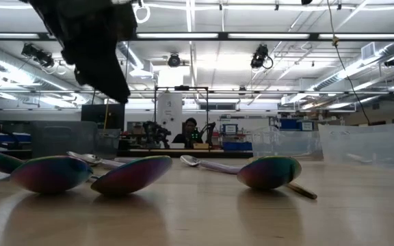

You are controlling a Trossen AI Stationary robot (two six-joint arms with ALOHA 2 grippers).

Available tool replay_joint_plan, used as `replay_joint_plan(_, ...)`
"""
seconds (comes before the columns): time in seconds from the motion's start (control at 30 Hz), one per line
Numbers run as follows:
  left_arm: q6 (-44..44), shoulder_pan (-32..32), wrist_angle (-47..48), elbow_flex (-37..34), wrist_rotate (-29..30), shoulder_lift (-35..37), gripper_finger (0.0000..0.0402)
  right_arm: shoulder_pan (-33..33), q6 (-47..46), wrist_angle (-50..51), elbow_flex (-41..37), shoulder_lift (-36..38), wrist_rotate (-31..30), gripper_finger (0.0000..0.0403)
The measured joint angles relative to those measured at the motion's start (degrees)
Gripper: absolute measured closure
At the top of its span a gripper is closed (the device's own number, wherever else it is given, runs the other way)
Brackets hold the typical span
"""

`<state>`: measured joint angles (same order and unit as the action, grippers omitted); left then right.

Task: Sort silverware by color (type)
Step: Put the purple spoon into the bottom transparent bin

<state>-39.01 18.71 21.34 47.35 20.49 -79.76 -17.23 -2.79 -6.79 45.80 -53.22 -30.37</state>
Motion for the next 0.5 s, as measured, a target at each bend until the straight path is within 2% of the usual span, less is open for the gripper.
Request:
replay_joint_plan(0.3, 6.1, -1.8, 0.2, 0.0, -7.4, -7.3, 0.0255, 0.5, 0.4, 0.1, 0.0, -0.1, -0.1, 0.0296)
replay_joint_plan(0.5, 15.7, -2.5, 0.3, 0.0, -6.9, -10.0, 0.0256, 0.5, 0.4, 0.5, 0.0, -0.1, -0.1, 0.0296)
